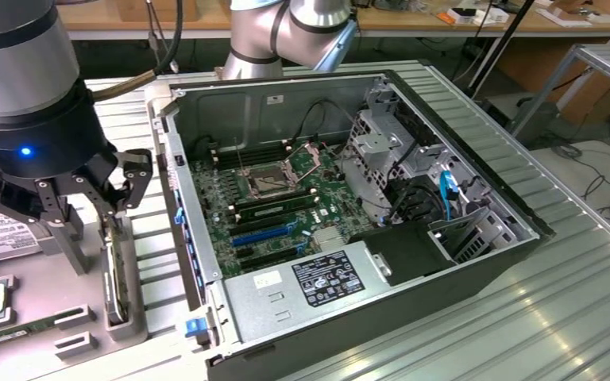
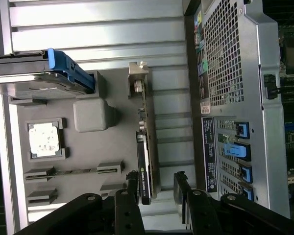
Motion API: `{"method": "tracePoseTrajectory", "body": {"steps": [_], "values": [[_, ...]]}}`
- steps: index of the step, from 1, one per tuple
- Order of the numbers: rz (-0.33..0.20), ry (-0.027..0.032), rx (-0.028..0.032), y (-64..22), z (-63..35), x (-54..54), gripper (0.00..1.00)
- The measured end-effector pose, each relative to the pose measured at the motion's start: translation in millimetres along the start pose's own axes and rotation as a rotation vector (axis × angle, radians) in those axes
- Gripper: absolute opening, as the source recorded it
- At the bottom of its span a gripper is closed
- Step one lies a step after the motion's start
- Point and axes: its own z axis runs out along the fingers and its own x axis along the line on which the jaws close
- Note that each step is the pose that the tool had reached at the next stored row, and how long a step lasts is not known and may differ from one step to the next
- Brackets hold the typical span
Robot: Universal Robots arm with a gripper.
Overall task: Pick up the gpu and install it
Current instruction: 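Pick up the gpu and move the gpu toward the slot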
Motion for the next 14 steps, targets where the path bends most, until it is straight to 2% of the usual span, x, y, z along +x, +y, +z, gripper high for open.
{"method": "tracePoseTrajectory", "body": {"steps": [14], "values": [[0.000,0.0000,0.0000,-1.6,22.2,2.1,0.42]]}}
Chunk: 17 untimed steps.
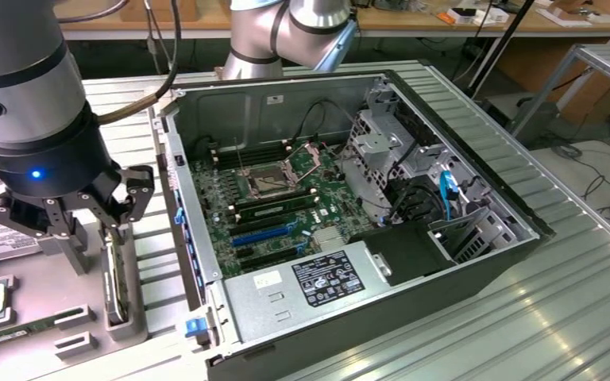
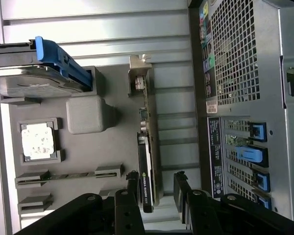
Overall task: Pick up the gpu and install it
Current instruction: 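Pick up the gpu and move the gpu toward the slot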
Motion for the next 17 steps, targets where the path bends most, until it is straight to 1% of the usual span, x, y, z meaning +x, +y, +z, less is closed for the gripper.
{"method": "tracePoseTrajectory", "body": {"steps": [9,17], "values": [[0.000,0.0000,0.0000,-1.7,17.4,1.9,0.42],[0.000,-0.0001,-0.0001,-3.0,29.0,5.1,0.42]]}}
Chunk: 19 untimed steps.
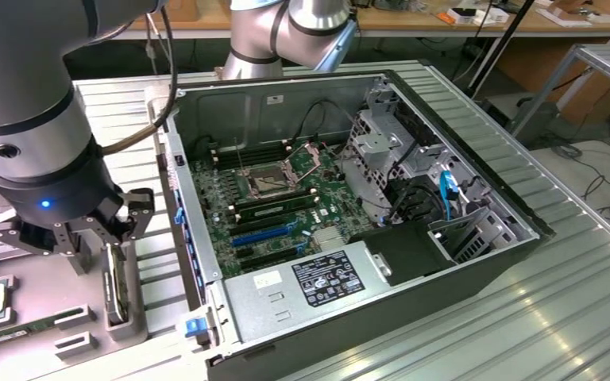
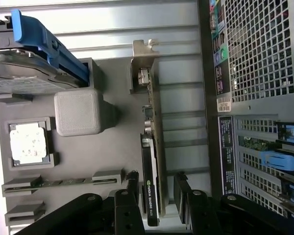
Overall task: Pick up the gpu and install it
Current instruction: 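Pick up the gpu and move the gpu toward the slot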
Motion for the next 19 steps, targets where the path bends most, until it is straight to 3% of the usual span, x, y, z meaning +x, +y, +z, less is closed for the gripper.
{"method": "tracePoseTrajectory", "body": {"steps": [4,19], "values": [[-0.005,0.0003,0.0000,-1.0,11.0,2.2,0.42],[-0.082,0.0037,-0.0025,-2.3,36.5,3.0,0.42]]}}
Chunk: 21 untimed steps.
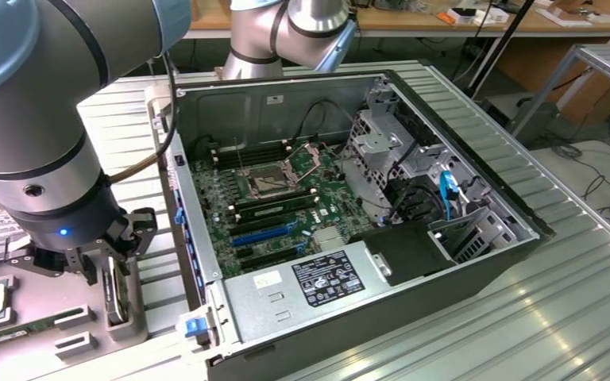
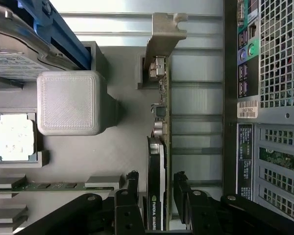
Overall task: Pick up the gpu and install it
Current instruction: 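Pick up the gpu and move the gpu toward the slot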
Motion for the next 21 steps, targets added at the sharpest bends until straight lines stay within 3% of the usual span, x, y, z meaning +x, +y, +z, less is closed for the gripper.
{"method": "tracePoseTrajectory", "body": {"steps": [9,11,12,21], "values": [[0.000,0.0000,0.0001,0.0,0.0,0.0,0.42],[0.000,0.0000,0.0000,0.0,0.1,0.0,0.41],[0.000,0.0000,0.0001,0.0,0.1,0.0,0.34],[0.000,0.0000,0.0001,0.0,0.1,-1.8,0.34]]}}
